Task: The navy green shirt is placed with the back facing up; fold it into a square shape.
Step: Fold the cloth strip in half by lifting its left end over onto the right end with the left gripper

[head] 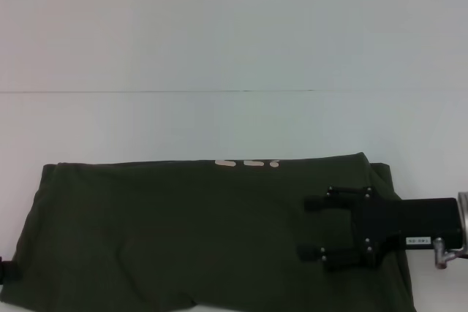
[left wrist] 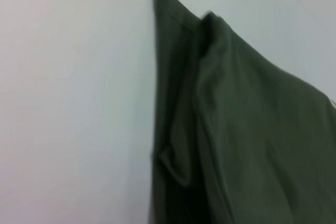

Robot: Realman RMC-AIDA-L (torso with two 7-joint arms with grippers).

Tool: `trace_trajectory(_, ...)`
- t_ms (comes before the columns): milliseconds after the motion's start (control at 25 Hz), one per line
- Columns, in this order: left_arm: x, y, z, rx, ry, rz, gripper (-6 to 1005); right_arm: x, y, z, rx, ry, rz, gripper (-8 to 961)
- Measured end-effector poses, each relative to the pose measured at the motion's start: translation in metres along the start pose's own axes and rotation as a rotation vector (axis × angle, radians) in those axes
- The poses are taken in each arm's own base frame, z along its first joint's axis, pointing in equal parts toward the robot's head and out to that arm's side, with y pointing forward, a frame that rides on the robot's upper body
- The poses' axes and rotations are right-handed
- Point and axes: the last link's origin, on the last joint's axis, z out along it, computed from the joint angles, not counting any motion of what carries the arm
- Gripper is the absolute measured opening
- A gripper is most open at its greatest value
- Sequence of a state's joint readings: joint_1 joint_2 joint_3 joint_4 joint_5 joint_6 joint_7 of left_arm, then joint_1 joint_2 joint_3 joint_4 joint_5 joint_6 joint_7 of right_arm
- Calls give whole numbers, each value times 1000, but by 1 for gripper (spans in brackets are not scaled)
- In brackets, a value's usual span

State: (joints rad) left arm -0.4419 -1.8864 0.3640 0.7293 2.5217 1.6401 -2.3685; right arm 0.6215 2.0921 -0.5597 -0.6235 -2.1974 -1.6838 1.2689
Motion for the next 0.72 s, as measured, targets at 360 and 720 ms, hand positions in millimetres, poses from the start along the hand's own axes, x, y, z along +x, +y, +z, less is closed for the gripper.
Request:
trace_trajectory(360,4,-14,-12,55,95,-38,339,14,5,17,7,-32,-127,900)
trace_trajectory(720,24,16,-23,-152,198,31,631,22,4,29,17,3,-187,900)
